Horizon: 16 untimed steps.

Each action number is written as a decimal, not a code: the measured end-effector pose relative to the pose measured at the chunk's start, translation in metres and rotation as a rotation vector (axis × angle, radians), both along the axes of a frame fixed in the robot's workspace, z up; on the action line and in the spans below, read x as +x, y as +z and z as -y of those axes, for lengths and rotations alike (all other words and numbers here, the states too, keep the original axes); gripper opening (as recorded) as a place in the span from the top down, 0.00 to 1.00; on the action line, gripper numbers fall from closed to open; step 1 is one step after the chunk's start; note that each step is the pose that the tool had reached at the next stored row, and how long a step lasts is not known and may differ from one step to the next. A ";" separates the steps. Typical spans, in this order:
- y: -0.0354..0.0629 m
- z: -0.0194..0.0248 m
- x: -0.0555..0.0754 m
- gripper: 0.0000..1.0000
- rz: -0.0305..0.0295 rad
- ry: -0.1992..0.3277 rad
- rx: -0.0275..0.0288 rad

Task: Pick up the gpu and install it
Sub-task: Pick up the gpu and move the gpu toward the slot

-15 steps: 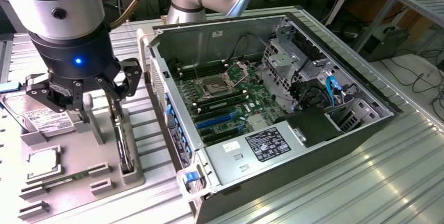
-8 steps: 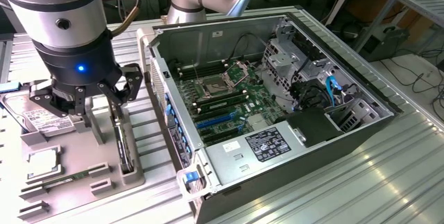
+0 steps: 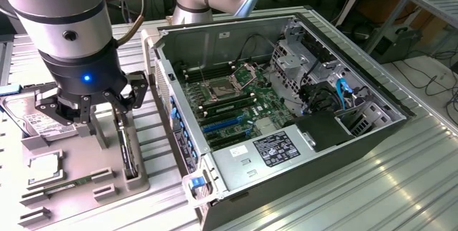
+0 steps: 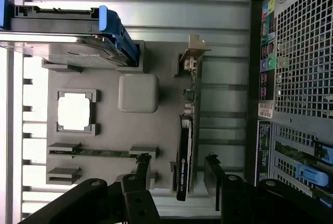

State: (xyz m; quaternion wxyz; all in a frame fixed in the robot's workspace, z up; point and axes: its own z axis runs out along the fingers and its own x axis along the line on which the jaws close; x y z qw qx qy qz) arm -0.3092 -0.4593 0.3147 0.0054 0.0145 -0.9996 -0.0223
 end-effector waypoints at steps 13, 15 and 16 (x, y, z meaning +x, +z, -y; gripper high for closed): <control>-0.0147 0.0024 0.000 0.46 0.0001 0.000 0.0001; -0.0164 0.0024 0.000 0.46 0.0000 0.000 0.0001; -0.0172 0.0025 0.000 0.46 0.0000 0.000 0.0000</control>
